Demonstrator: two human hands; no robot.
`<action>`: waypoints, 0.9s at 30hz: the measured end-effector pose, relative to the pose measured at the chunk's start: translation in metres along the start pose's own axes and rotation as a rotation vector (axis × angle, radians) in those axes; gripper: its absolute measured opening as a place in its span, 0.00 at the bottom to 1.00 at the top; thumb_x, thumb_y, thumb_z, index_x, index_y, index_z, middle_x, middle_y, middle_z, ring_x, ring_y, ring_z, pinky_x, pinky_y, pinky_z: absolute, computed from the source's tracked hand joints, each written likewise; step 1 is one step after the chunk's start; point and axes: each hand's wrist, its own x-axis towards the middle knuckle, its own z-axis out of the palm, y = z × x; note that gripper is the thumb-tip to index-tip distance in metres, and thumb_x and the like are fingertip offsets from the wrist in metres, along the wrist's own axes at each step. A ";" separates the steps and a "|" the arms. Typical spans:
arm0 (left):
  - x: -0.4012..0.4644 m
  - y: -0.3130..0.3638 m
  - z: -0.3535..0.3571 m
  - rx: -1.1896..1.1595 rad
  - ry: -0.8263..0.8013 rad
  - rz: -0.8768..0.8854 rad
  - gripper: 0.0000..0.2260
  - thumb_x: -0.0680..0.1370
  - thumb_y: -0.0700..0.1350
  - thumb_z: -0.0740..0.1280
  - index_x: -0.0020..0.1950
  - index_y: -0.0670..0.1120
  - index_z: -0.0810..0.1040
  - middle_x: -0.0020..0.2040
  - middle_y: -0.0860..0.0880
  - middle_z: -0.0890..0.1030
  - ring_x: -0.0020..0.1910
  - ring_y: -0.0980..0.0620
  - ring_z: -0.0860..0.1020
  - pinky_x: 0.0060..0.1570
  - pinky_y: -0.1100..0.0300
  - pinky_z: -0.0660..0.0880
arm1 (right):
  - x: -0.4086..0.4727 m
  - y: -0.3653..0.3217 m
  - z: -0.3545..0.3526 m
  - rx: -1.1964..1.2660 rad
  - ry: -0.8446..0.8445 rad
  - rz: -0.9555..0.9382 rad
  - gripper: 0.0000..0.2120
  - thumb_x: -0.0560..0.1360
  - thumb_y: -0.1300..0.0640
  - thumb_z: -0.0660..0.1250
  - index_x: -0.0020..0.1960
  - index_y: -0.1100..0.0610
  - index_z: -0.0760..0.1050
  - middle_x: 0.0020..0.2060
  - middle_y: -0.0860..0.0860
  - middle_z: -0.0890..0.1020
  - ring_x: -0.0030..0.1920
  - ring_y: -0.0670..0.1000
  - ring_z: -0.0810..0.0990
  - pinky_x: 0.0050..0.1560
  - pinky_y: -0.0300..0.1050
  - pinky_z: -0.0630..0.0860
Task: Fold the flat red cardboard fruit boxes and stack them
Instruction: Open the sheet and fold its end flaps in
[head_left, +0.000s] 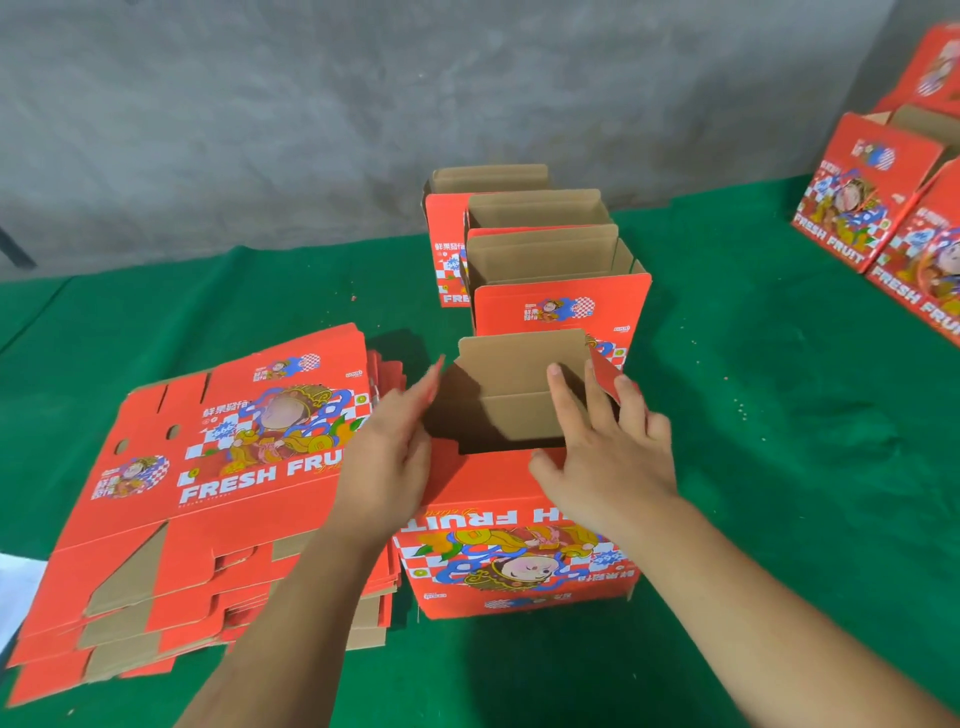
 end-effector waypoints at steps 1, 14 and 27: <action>-0.005 0.001 0.000 -0.014 0.066 -0.009 0.26 0.80 0.37 0.58 0.79 0.48 0.69 0.53 0.44 0.79 0.51 0.49 0.77 0.52 0.55 0.74 | 0.003 0.001 -0.001 0.001 -0.002 0.008 0.43 0.73 0.29 0.46 0.79 0.39 0.28 0.81 0.50 0.59 0.79 0.59 0.47 0.64 0.59 0.56; 0.005 0.001 0.002 0.205 -0.373 -0.259 0.27 0.83 0.65 0.49 0.82 0.60 0.61 0.70 0.51 0.62 0.73 0.48 0.58 0.77 0.53 0.53 | -0.013 0.005 -0.007 0.072 0.003 -0.226 0.23 0.83 0.43 0.55 0.77 0.44 0.67 0.63 0.50 0.83 0.78 0.62 0.63 0.74 0.59 0.59; 0.011 0.009 0.006 -0.061 -0.206 -0.459 0.31 0.80 0.50 0.65 0.82 0.58 0.58 0.72 0.51 0.72 0.69 0.50 0.62 0.77 0.48 0.55 | -0.007 0.060 -0.004 0.897 -0.102 -0.010 0.12 0.82 0.53 0.66 0.64 0.43 0.80 0.72 0.44 0.65 0.72 0.38 0.64 0.77 0.45 0.59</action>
